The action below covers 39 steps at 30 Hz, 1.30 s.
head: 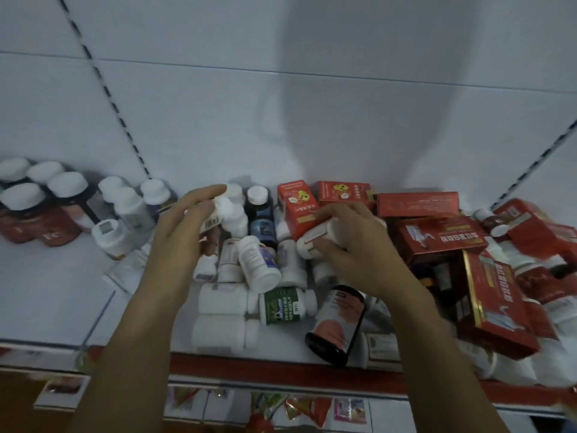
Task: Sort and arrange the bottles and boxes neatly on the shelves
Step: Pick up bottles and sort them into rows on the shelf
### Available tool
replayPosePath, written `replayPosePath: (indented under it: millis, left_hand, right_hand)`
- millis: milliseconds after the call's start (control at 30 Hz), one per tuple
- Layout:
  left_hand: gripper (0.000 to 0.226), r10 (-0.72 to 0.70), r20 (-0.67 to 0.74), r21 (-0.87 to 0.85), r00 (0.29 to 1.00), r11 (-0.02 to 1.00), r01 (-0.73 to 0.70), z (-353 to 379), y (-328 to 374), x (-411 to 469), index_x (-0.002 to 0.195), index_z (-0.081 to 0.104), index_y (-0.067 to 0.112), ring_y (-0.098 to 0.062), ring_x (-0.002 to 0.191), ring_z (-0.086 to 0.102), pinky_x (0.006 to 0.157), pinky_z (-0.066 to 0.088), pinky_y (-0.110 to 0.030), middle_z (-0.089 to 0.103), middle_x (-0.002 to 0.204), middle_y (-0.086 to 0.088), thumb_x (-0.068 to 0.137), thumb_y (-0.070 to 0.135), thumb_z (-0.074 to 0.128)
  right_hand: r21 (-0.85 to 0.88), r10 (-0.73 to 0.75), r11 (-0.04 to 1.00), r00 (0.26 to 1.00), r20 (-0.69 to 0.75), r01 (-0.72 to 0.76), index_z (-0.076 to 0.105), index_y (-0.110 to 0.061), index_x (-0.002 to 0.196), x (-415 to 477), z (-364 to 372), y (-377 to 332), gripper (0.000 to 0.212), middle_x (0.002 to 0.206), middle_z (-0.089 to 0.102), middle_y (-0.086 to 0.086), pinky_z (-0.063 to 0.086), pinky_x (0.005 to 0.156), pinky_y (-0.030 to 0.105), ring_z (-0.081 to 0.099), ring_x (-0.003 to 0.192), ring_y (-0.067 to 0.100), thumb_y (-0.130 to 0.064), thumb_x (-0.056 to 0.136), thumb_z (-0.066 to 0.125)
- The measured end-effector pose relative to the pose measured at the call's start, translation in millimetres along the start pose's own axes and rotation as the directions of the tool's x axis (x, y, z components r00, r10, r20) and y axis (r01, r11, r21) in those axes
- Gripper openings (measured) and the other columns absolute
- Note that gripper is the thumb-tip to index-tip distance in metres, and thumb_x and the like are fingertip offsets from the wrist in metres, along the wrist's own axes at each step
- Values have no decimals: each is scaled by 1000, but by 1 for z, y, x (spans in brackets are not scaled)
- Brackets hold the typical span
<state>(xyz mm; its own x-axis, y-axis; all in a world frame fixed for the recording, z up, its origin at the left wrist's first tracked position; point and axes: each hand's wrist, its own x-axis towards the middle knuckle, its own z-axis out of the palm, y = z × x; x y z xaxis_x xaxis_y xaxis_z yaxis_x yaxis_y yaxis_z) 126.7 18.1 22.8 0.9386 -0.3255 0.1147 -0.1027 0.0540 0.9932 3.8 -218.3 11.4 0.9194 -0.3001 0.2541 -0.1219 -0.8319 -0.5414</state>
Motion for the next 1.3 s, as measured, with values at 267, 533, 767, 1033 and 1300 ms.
replayPosePath:
  millis: [267,533,767,1033,1300]
  left_hand:
    - [25,76,-141,9,987,997,-75,-86,12,5,108,74,30,-13,75,57,62,45,-30,69,93,4,96,38,53]
    - [21,99,-241,61,965,994,-87,-217,6,14,91,56,21,-16,82,61,64,53,-24,62,92,-9,82,22,75]
    - [34,135,-218,442,966,896,-26,-299,-52,28,106,67,39,0,88,62,74,49,-22,68,98,22,87,12,72]
    - [25,111,-332,565,937,819,104,-343,-98,49,100,58,22,-22,85,61,68,43,-30,64,95,-2,84,7,71]
    - [32,52,-92,522,994,853,4,-332,-95,53,92,57,33,-7,81,62,65,45,-20,65,89,9,82,11,77]
  right_hand:
    - [426,90,902,937,-337,67,59,-24,101,29,27,-87,32,93,65,-7,51,73,32,63,87,14,-55,93,57]
    - [915,285,353,954,96,-197,45,-15,94,54,122,-197,38,109,64,33,60,78,57,72,89,43,-18,75,78]
    - [788,161,607,987,0,-99,66,-35,116,59,179,-248,47,94,73,-4,56,67,24,69,80,12,-26,70,74]
    - [577,238,810,958,-160,-105,56,-32,125,60,207,-262,55,118,63,4,57,86,48,65,101,21,-30,74,79]
    - [519,259,848,939,-227,-108,55,-32,122,76,213,-270,55,115,63,-4,58,84,38,64,100,13,-28,73,79]
